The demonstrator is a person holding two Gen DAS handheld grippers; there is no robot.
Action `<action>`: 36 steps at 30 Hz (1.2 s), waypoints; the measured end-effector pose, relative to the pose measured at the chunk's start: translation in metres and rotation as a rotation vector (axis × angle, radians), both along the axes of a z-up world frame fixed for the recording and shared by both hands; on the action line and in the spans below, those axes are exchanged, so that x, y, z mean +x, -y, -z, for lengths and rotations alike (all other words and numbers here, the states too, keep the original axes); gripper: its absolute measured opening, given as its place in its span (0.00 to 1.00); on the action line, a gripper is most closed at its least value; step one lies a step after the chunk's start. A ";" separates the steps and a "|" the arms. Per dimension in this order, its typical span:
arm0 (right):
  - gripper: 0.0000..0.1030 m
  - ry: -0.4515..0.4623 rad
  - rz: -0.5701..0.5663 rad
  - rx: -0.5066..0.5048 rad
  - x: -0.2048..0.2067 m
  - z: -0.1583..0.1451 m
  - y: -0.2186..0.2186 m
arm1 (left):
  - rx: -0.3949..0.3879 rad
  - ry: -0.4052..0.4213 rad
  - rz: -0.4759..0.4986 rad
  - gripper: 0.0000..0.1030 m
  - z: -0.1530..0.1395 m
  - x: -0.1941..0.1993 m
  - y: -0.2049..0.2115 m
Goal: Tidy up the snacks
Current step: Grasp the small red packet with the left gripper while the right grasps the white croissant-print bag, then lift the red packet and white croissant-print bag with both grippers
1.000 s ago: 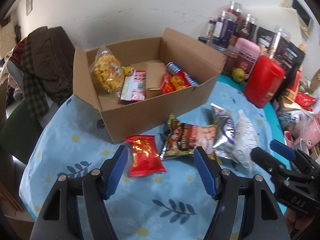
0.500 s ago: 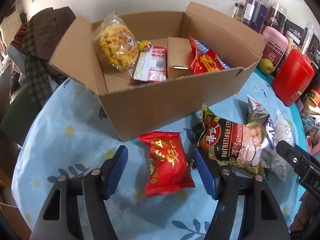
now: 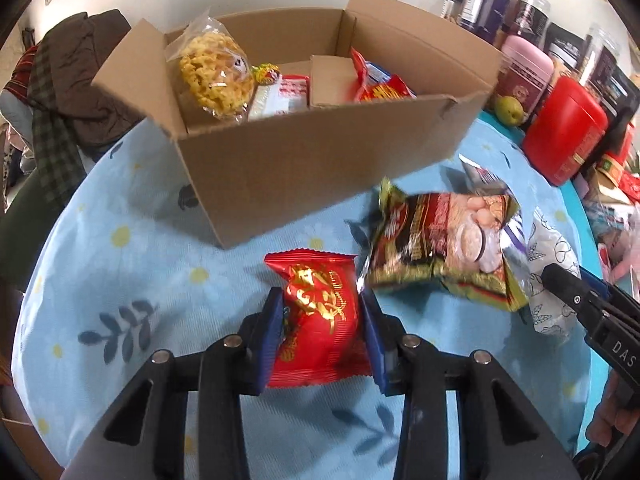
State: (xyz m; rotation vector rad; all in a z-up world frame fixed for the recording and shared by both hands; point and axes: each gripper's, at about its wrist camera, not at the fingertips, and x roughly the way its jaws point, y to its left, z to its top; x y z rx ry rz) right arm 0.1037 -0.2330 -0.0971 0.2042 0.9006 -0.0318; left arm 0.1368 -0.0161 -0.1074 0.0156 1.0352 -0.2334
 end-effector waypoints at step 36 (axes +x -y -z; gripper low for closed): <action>0.63 -0.077 -0.131 -0.011 -0.095 0.022 -0.033 | 0.084 0.015 0.215 0.44 0.007 -0.097 0.049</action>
